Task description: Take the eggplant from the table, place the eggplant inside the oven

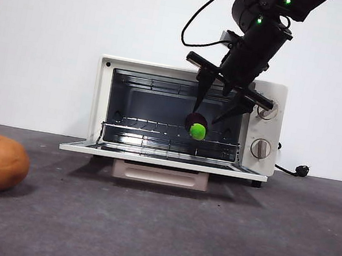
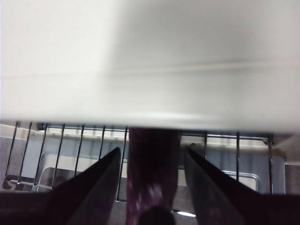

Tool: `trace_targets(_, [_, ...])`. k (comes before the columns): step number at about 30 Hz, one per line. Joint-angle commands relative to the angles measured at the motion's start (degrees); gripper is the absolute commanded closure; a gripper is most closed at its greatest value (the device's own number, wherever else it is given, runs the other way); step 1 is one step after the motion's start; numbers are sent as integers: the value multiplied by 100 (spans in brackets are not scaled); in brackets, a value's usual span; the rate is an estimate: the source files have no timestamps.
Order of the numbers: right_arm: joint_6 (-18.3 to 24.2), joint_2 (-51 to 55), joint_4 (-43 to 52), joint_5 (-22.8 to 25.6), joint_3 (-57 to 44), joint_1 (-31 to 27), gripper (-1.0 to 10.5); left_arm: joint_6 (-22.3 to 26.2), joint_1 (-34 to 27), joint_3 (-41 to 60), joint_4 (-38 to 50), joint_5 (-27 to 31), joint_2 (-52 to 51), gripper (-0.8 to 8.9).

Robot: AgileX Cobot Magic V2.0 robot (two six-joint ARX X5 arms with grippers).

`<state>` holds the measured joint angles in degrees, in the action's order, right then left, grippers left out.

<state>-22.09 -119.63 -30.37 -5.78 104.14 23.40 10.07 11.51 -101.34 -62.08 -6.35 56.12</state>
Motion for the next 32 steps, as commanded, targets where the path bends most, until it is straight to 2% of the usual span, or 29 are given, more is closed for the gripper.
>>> trace_targets(1, [-44, -118, 28, 24, 11, 22, 716, 63, 22, 31, 22, -4, -24, 819])
trace_targets(4, [-44, -118, 28, 24, 11, 26, 715, 63, 22, 31, 20, -4, -24, 819])
trace_targets(8, [-42, -114, -13, 15, 13, 26, 623, 66, 72, 31, 17, -2, -24, 819])
trace_targets(16, [0, 7, -208, -92, 22, 26, 622, 114, 258, 31, 15, 42, 0, 819])
trace_targets(24, [470, 706, -551, -92, 22, 157, 604, 175, 284, 31, 4, 44, 70, 819])
trace_targets(26, [590, 981, -734, -105, 22, 175, 565, 175, 284, 31, 15, 42, 103, 819])
trace_targets(32, [861, 1939, -1147, -243, 22, 177, 565, 175, 284, 31, 37, 39, 166, 819])
